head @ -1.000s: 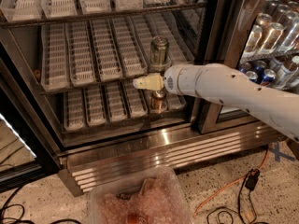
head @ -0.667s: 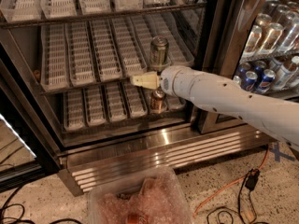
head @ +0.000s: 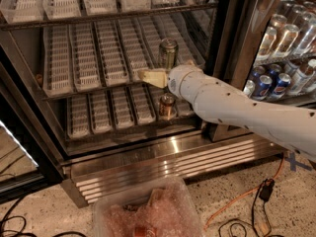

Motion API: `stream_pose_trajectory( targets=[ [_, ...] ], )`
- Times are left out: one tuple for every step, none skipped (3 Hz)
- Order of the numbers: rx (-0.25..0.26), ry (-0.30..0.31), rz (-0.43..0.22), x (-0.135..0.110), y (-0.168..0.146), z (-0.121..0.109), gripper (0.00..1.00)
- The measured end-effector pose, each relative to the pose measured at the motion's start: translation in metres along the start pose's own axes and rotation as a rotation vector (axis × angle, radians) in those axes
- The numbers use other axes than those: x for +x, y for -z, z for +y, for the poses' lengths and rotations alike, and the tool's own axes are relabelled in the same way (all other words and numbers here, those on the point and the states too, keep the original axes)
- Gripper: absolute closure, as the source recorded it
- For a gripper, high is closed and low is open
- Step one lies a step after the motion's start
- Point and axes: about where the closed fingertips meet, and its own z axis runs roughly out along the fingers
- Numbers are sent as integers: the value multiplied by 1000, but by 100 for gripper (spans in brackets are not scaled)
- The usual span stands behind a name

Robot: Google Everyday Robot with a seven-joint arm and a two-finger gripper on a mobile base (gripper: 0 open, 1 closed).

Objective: Pick green can from middle shelf of fridge

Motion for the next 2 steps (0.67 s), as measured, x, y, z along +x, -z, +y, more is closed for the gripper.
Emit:
stream_pose_trajectory(
  targets=[
    [-21,-5,-10,4,-7,1,0],
    [-46,13,-40,3,-21,1,0]
  ],
)
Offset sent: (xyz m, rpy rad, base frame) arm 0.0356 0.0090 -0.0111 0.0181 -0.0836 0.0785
